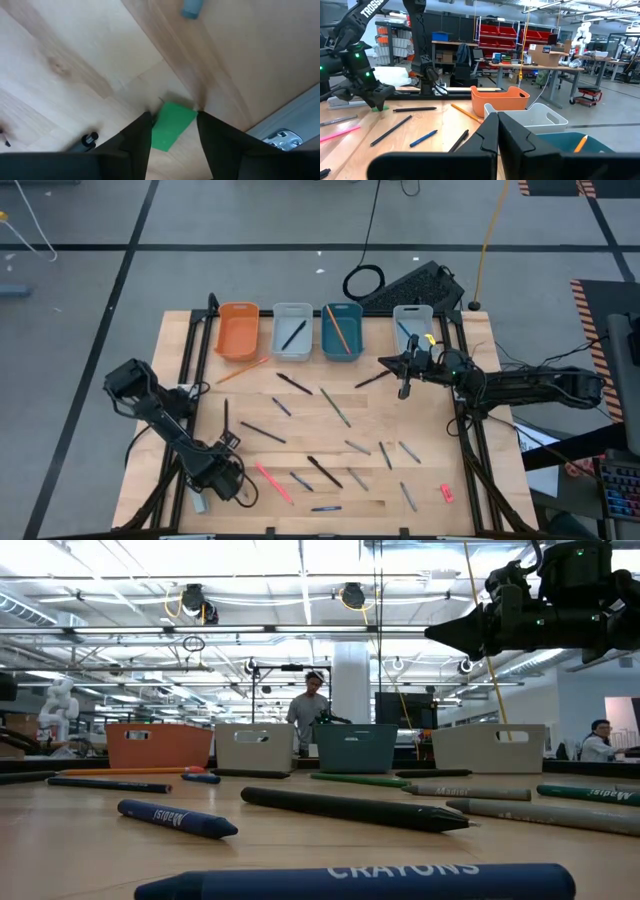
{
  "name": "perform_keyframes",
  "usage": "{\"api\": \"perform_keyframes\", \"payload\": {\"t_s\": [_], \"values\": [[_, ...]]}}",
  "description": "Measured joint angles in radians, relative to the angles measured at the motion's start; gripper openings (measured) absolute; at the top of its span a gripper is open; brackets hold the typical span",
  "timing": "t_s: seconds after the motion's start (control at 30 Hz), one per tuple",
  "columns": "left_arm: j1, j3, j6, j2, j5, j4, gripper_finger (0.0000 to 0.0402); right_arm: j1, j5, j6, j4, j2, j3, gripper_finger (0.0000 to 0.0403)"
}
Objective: Sort crayons/erasers/pens/pencils in bins
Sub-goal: Put the green eraser into the orange bin
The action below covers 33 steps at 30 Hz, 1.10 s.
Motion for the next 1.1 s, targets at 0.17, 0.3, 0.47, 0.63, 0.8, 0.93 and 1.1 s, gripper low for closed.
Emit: {"api": "perform_keyframes", "payload": {"t_s": [0.17,0.3,0.47,0.63,0.8,0.93,1.1], "values": [[0.002,-0.001,-0.008,0.003,0.005,0.001,0.0140,0.000,0.000,0.000,0.000,0.000,0.000,0.0000],[0.002,-0.002,-0.008,0.004,0.014,0.001,0.0112,0.000,0.000,0.001,0.000,0.000,0.000,0.0000],[0.002,-0.003,-0.003,0.005,0.018,-0.025,0.0086,0.000,0.000,0.001,0.000,0.000,0.000,0.0000],[0.020,-0.006,-0.042,-0.023,0.017,-0.031,0.0080,0.000,0.000,0.001,0.000,0.000,0.000,0.0000],[0.075,-0.009,-0.135,-0.087,-0.066,-0.068,0.0078,0.000,0.000,0.001,0.000,0.000,0.000,0.0000],[0.140,-0.008,-0.193,-0.158,-0.114,-0.090,0.0078,0.000,0.000,0.001,0.000,0.000,0.000,0.0000],[0.242,0.015,-0.223,-0.263,-0.200,-0.085,0.0078,0.000,0.000,0.001,0.000,0.000,0.000,0.0000]]}}
